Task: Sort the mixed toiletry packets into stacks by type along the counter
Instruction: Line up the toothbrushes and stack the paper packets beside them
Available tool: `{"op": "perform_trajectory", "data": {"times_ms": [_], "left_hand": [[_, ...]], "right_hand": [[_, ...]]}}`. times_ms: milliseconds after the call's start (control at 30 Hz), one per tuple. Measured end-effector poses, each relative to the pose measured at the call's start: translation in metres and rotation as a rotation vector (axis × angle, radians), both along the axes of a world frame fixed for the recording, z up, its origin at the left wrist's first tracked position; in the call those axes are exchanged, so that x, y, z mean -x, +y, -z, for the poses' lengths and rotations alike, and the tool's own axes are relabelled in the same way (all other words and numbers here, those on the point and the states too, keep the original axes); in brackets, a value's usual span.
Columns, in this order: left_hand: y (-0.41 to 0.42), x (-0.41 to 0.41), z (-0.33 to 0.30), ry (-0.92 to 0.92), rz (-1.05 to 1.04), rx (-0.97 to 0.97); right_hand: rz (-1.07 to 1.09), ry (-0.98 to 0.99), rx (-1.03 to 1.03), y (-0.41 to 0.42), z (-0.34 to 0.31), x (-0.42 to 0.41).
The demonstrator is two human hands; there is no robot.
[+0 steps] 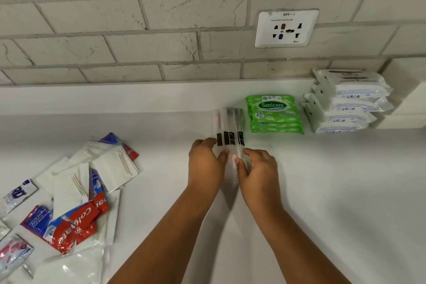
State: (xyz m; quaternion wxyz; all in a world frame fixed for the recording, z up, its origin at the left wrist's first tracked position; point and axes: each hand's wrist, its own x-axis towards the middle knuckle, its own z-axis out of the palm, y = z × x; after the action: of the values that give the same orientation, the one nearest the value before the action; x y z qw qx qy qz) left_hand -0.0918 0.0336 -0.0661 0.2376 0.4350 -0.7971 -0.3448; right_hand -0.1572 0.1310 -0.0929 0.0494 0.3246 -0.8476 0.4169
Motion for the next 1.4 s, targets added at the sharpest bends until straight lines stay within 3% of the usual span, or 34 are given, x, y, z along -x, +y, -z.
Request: {"op": "perform_trajectory", "data": {"times_ms": [167,467,900,1100,1267,1400], "left_hand": [[0.004,0.001,0.001,-0.046,0.040,-0.040],[0.001,-0.033,-0.016,0.007,-0.001,-0.036],[-0.067,-0.199,-0.033,-0.043,-0.263,-0.019],[-0.115,-0.238,-0.037,-0.197,-0.189,0.093],[-0.145,-0.241,-0.032,-0.553,-0.132,0.210],[-0.160,-0.237,-0.017,-0.613,-0.036,0.251]], "right_hand": [[-0.036,0.086,-0.067,0.000,0.004,0.001],[-0.058,0.052,-0.104,0.002,-0.022,-0.012],[-0.284,-0.170,-0.124,-0.056,-0.045,-0.120],[-0.290,-0.208,-0.341,-0.115,-0.033,-0.167],[-0.186,-0.153,-0.418,-0.149,-0.031,-0.181],[-0.151,-0.107,-0.431,-0.160,-0.029,-0.185]]}}
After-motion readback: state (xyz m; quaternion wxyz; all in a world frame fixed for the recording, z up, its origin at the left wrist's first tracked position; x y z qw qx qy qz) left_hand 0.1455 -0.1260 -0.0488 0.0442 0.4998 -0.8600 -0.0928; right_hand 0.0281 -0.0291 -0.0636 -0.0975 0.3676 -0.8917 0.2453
